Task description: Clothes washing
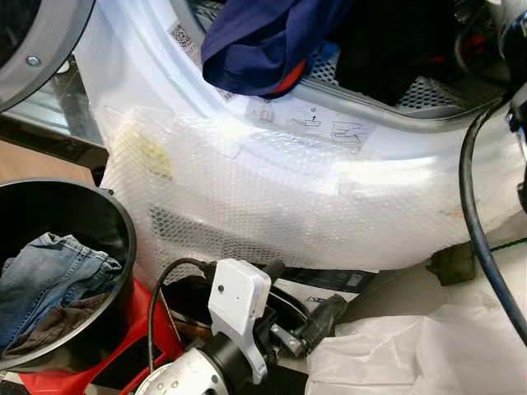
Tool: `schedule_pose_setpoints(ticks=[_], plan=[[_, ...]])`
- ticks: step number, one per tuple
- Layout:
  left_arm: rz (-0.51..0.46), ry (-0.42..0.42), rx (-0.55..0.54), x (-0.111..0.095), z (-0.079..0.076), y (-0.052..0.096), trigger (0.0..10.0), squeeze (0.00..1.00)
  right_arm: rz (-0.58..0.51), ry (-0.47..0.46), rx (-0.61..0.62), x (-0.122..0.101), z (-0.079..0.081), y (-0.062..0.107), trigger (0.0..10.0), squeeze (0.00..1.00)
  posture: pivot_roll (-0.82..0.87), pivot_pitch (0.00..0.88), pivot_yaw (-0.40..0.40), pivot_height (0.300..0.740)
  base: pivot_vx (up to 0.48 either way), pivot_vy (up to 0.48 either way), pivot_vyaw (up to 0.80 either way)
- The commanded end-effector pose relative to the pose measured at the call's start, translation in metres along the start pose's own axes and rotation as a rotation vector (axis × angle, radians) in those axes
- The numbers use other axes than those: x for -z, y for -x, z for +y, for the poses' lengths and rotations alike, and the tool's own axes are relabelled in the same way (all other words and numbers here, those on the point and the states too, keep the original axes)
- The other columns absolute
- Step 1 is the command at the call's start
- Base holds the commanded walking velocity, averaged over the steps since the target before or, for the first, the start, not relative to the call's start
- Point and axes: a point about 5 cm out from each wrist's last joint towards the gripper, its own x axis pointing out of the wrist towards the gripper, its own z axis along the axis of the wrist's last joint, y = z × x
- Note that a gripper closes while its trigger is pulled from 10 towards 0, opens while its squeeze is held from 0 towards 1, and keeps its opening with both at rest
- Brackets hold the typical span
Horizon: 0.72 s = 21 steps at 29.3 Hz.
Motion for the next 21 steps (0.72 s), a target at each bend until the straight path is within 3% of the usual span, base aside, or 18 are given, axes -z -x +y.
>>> schedule_pose_setpoints(ticks=[1, 13, 17, 21], plan=[[-0.021, 0.008, 0.016, -0.003, -0.008, 0.002, 10.0, 0.00, -0.124, -0.058, -0.042, -0.032, 0.009, -0.001, 10.0, 0.00, 0.04, 0.198, -0.352, 0.740, 0.000, 0.000, 0.00], [-0.010, 0.047, -0.037, 0.001, -0.017, 0.009, 10.0, 0.00, -0.262, -0.161, -0.058, -0.065, 0.004, 0.002, 10.0, 0.00, 0.09, 0.184, -0.361, 0.740, 0.000, 0.000, 0.00], [-0.010, 0.053, -0.049, 0.001, -0.016, 0.010, 10.0, 0.00, -0.260, -0.153, -0.062, -0.063, 0.003, 0.002, 10.0, 0.00, 0.10, 0.186, -0.359, 0.740, 0.000, 0.000, 0.00], [-0.010, 0.044, -0.075, -0.001, -0.015, 0.012, 10.0, 0.00, -0.188, -0.078, -0.066, -0.039, 0.003, 0.001, 10.0, 0.00, 0.09, 0.222, -0.350, 0.740, 0.000, 0.000, 0.00]])
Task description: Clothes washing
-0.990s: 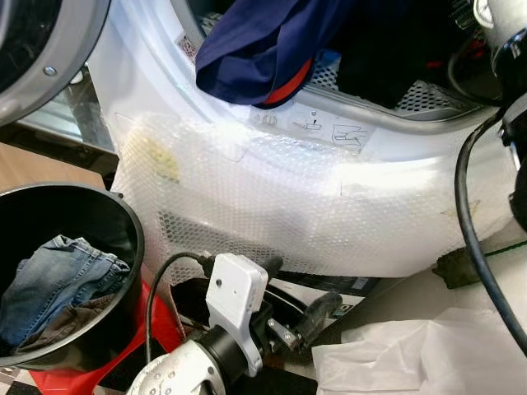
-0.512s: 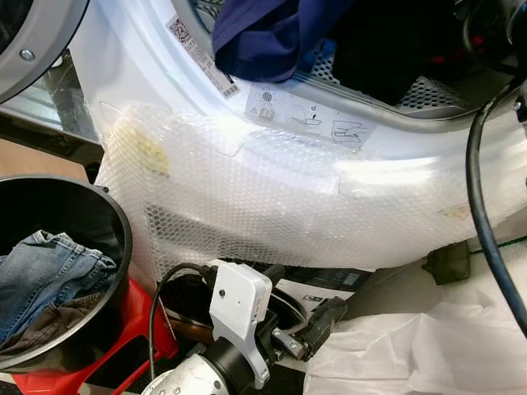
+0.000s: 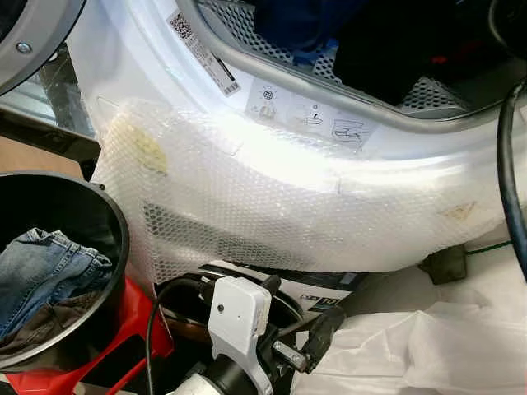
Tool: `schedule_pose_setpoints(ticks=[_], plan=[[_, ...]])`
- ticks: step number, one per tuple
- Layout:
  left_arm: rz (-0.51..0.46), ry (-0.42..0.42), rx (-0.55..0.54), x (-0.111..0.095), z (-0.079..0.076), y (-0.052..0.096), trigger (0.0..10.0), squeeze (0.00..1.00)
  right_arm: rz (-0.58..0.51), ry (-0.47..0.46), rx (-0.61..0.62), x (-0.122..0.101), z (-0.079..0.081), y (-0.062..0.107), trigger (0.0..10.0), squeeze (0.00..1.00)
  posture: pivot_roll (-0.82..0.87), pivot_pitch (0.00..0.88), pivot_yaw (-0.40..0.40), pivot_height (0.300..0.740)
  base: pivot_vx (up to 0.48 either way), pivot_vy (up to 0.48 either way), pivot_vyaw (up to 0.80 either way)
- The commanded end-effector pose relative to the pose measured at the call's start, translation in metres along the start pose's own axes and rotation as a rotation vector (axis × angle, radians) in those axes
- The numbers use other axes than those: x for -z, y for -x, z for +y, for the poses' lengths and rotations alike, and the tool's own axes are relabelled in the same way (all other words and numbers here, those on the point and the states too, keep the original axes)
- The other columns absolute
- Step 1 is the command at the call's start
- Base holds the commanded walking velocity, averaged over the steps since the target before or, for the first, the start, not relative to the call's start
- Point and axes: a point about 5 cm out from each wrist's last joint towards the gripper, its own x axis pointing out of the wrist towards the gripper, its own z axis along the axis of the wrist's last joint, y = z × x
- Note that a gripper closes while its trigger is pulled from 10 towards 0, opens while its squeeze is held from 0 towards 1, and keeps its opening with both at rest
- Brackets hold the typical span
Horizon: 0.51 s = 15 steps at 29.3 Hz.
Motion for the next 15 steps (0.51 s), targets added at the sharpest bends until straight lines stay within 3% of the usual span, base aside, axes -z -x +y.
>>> schedule_pose_setpoints(ticks=[1, 4, 7, 8, 10, 15], plan=[[-0.005, 0.011, 0.007, -0.003, -0.006, 0.003, 10.0, 0.00, -0.032, 0.060, -0.028, -0.008, 0.003, -0.001, 10.0, 0.00, 0.09, 0.236, -0.350, 0.740, 0.000, 0.000, 0.00], [-0.007, 0.019, -0.005, -0.004, -0.007, 0.004, 10.0, 0.00, 0.032, 0.141, -0.048, 0.008, 0.002, 0.001, 10.0, 0.00, 0.09, 0.257, -0.346, 0.740, 0.000, 0.000, 0.00], [0.003, 0.027, -0.017, -0.004, -0.008, 0.007, 10.0, 0.00, 0.156, 0.303, -0.079, 0.035, -0.002, 0.007, 10.0, 0.00, 0.09, 0.282, -0.337, 0.740, 0.000, 0.000, 0.00], [0.003, 0.027, -0.017, -0.004, -0.008, 0.007, 10.0, 0.00, 0.156, 0.303, -0.079, 0.035, -0.002, 0.007, 10.0, 0.00, 0.09, 0.282, -0.337, 0.740, 0.000, 0.000, 0.00], [0.007, 0.030, -0.024, -0.003, -0.008, 0.009, 10.0, 0.00, 0.226, 0.399, -0.092, 0.050, -0.007, 0.011, 10.0, 0.00, 0.08, 0.288, -0.336, 0.740, 0.000, 0.000, 0.00], [0.009, 0.018, -0.060, -0.005, -0.002, 0.007, 10.0, 0.00, 0.305, 0.529, -0.050, 0.056, -0.026, 0.016, 10.0, 0.00, 0.07, 0.300, -0.327, 0.740, 0.000, 0.000, 0.00]])
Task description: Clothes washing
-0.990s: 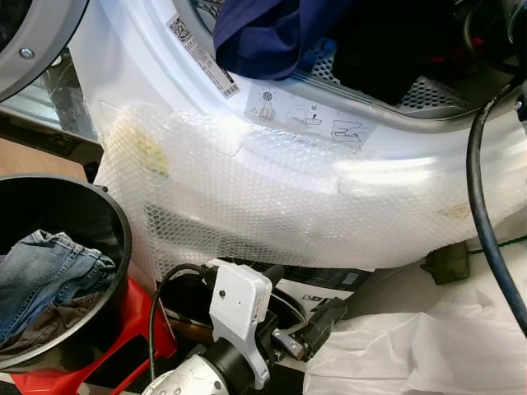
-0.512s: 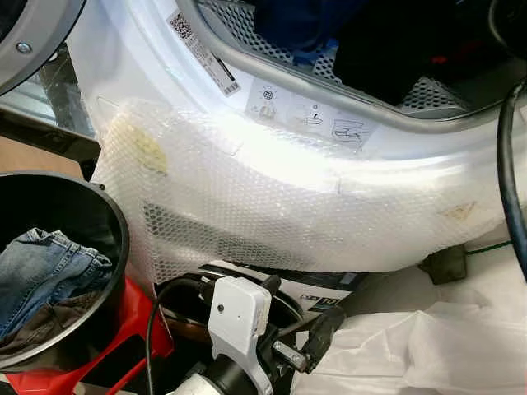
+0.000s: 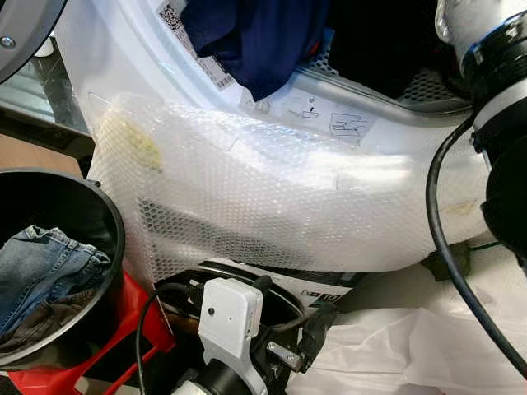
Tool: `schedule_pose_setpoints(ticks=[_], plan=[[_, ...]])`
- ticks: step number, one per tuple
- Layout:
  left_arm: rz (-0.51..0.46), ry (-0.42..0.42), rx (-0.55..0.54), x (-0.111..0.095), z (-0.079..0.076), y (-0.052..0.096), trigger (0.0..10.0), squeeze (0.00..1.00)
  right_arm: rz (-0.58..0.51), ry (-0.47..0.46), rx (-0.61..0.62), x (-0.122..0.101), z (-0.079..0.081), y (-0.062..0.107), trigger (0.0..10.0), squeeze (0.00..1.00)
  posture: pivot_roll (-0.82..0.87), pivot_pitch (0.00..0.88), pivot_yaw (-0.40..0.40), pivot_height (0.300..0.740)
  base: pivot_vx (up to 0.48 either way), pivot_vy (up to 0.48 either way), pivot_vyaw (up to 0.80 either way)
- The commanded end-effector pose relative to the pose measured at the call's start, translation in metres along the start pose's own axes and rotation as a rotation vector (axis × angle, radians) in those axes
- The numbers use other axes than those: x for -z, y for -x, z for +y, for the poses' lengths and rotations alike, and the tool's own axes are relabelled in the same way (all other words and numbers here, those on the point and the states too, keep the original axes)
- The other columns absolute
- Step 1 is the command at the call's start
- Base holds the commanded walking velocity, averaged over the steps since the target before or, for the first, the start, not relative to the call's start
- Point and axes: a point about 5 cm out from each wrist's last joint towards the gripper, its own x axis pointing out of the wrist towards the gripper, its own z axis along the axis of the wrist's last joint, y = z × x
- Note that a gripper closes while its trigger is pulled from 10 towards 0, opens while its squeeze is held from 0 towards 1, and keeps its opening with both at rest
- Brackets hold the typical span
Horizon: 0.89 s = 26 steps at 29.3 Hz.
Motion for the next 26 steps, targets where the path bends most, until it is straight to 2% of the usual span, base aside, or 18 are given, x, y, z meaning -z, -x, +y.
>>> schedule_pose_setpoints(ticks=[1, 3, 4, 5, 8, 9, 10, 11, 12, 13, 19, 21, 22, 26], plan=[[0.002, 0.012, 0.006, -0.003, -0.003, 0.001, 10.0, 0.00, 0.005, 0.040, 0.054, -0.005, -0.017, 0.003, 10.0, 0.00, 0.06, 0.300, -0.327, 0.740, 0.000, 0.000, 0.00], [0.006, 0.011, 0.004, -0.002, -0.002, 0.001, 10.0, 0.00, 0.010, 0.057, 0.068, -0.005, -0.021, 0.004, 10.0, 0.00, 0.06, 0.300, -0.323, 0.740, 0.000, 0.000, 0.00], [0.016, 0.009, -0.005, -0.001, 0.000, -0.001, 10.0, 0.00, 0.010, 0.082, 0.119, -0.008, -0.032, 0.006, 10.0, 0.00, 0.06, 0.300, -0.318, 0.740, 0.000, 0.000, 0.00], [0.016, 0.009, -0.005, -0.001, 0.000, -0.001, 10.0, 0.00, 0.010, 0.082, 0.119, -0.008, -0.032, 0.006, 10.0, 0.00, 0.06, 0.300, -0.318, 0.740, 0.000, 0.000, 0.00], [0.019, 0.010, -0.010, -0.001, 0.001, -0.002, 10.0, 0.00, -0.011, 0.077, 0.233, -0.017, -0.053, 0.011, 10.0, 0.00, 0.05, 0.296, -0.312, 0.740, 0.000, 0.000, 0.00], [0.019, 0.010, -0.010, -0.001, 0.001, -0.002, 10.0, 0.00, -0.011, 0.077, 0.233, -0.017, -0.053, 0.011, 10.0, 0.00, 0.05, 0.296, -0.312, 0.740, 0.000, 0.000, 0.00], [0.019, 0.006, -0.012, -0.001, 0.003, -0.004, 10.0, 0.00, -0.053, 0.053, 0.336, -0.029, -0.072, 0.018, 10.0, 0.00, 0.05, 0.291, -0.306, 0.740, 0.000, 0.000, 0.00], [0.019, 0.006, -0.012, -0.001, 0.003, -0.004, 10.0, 0.00, -0.053, 0.053, 0.336, -0.029, -0.072, 0.018, 10.0, 0.00, 0.05, 0.291, -0.306, 0.740, 0.000, 0.000, 0.00], [0.018, -0.001, -0.019, -0.002, 0.005, -0.006, 10.0, 0.00, -0.088, 0.042, 0.407, -0.038, -0.084, 0.023, 10.0, 0.00, 0.04, 0.290, -0.301, 0.740, 0.000, 0.000, 0.00], [0.017, 0.000, -0.020, -0.002, 0.005, -0.006, 10.0, 0.00, -0.098, 0.037, 0.431, -0.040, -0.087, 0.024, 10.0, 0.00, 0.04, 0.290, -0.301, 0.740, 0.000, 0.000, 0.00], [0.017, 0.003, -0.017, -0.003, 0.005, -0.009, 10.0, 0.00, -0.139, 0.061, 0.542, -0.046, -0.098, 0.030, 10.0, 0.00, 0.04, 0.286, -0.292, 0.740, 0.000, 0.000, 0.00], [0.017, 0.003, -0.018, -0.003, 0.005, -0.009, 10.0, 0.00, -0.147, 0.069, 0.541, -0.047, -0.097, 0.030, 10.0, 0.00, 0.04, 0.288, -0.291, 0.740, 0.000, 0.000, 0.00], [0.015, 0.004, -0.022, -0.004, 0.006, -0.008, 10.0, 0.00, -0.159, 0.111, 0.548, -0.048, -0.095, 0.029, 10.0, 0.00, 0.04, 0.287, -0.292, 0.740, 0.000, 0.000, 0.00], [0.014, 0.006, -0.031, -0.004, 0.007, -0.009, 10.0, 0.00, -0.140, 0.170, 0.517, -0.043, -0.087, 0.026, 10.0, 0.00, 0.04, 0.286, -0.292, 0.740, 0.000, 0.000, 0.00]])
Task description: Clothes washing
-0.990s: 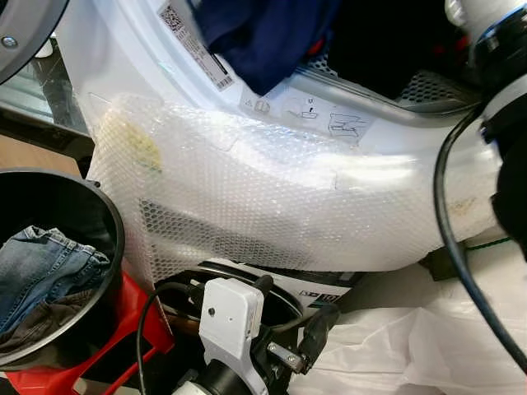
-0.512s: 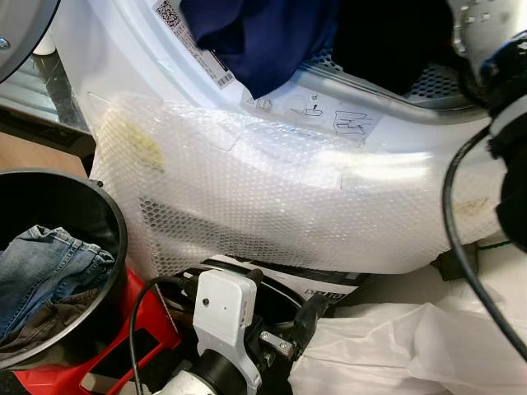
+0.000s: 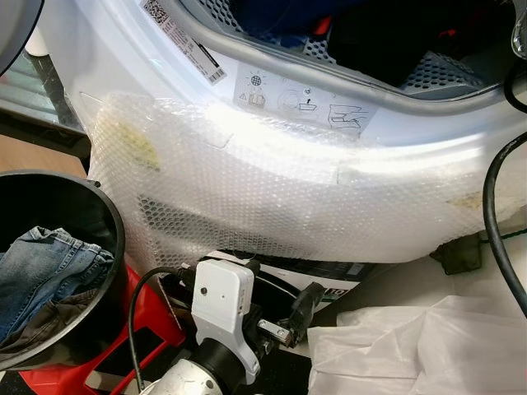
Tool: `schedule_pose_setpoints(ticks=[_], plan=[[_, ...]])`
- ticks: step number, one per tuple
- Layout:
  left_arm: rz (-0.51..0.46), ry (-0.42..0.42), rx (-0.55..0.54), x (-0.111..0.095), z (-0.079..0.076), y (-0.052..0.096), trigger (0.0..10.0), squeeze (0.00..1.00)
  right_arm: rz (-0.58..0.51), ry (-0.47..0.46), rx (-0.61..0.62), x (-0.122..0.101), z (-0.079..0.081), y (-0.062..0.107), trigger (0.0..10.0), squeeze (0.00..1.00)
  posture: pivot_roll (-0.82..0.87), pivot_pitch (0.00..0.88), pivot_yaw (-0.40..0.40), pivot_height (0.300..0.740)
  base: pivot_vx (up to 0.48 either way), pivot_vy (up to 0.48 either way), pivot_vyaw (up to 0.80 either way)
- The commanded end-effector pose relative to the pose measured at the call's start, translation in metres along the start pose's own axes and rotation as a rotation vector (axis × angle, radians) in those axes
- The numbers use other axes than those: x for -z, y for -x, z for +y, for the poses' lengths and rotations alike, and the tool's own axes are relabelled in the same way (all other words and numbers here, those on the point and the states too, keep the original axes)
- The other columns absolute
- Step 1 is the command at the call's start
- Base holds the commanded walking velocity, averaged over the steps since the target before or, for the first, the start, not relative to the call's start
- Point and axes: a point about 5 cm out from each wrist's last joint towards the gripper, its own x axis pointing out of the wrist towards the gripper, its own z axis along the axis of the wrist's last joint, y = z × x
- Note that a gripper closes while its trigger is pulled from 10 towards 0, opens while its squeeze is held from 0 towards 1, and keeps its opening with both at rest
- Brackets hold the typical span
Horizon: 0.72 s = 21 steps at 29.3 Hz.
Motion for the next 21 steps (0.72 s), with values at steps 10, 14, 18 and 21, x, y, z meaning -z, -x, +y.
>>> schedule_pose_setpoints(ticks=[10, 14, 18, 21], plan=[[0.026, 0.031, 0.019, 0.002, -0.004, -0.001, 10.0, 0.00, -0.043, 0.515, -0.329, 0.021, 0.040, 0.010, 10.0, 0.00, 0.04, 0.287, -0.289, 0.740, 0.000, 0.000, 0.00], [0.027, 0.034, 0.026, 0.002, -0.004, -0.002, 10.0, 0.00, 0.025, 0.888, -0.596, 0.050, 0.058, 0.022, 10.0, 0.00, 0.04, 0.281, -0.286, 0.740, 0.000, 0.000, 0.00], [0.026, 0.035, 0.030, 0.001, -0.004, -0.004, 10.0, 0.00, 0.057, 0.866, -0.640, 0.055, 0.060, 0.024, 10.0, 0.00, 0.03, 0.273, -0.282, 0.740, 0.000, 0.000, 0.00], [0.024, 0.036, 0.037, 0.001, -0.005, -0.005, 10.0, 0.00, 0.061, 0.856, -0.636, 0.053, 0.057, 0.023, 10.0, 0.00, 0.03, 0.272, -0.282, 0.740, 0.000, 0.000, 0.00]])
